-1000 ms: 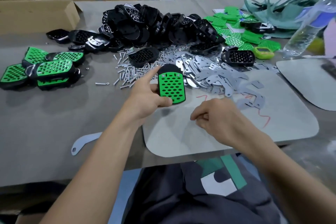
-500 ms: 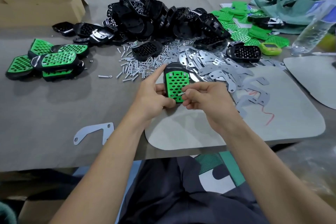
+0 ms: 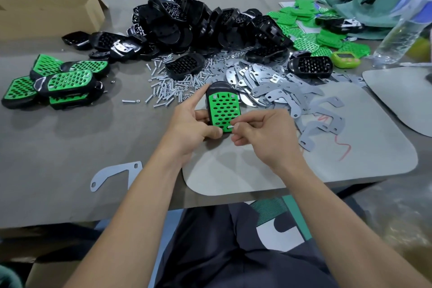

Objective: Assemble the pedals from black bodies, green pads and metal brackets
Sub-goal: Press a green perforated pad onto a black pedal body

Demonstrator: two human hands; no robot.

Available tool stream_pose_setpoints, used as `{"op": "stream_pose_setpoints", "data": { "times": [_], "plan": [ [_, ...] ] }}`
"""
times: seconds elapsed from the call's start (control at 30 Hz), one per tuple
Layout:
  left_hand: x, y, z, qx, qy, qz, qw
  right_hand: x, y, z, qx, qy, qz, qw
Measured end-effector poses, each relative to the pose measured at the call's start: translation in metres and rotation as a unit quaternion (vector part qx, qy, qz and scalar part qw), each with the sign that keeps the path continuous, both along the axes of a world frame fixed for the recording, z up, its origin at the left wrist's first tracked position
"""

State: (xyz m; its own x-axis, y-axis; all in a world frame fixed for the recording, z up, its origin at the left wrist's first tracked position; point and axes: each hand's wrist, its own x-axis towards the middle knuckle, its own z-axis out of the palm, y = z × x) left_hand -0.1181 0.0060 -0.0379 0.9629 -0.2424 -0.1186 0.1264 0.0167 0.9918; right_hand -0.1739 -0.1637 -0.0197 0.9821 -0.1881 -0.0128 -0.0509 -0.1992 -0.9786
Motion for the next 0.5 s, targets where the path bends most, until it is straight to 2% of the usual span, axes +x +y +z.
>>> {"op": "stream_pose_setpoints", "data": {
  "times": [0.07, 0.2, 0.37, 0.5],
  "plan": [
    [-0.002, -0.001, 0.001, -0.005, -0.004, 0.009, 1.0, -0.001, 0.003, -0.001, -0.002, 0.002, 0.001, 1.0],
    [-0.008, -0.002, 0.002, -0.023, -0.011, 0.036, 0.999, 0.0, 0.001, 0.0, 0.071, 0.013, 0.011, 0.997],
    [-0.01, -0.008, 0.008, -0.03, -0.033, 0.095, 0.995, 0.008, 0.008, 0.0, 0.023, 0.005, -0.006, 1.0],
    [0.001, -0.008, 0.018, -0.045, -0.039, 0.141, 0.988, 0.026, 0.011, 0.009, 0.117, 0.018, -0.001, 0.993]
  ]
}}
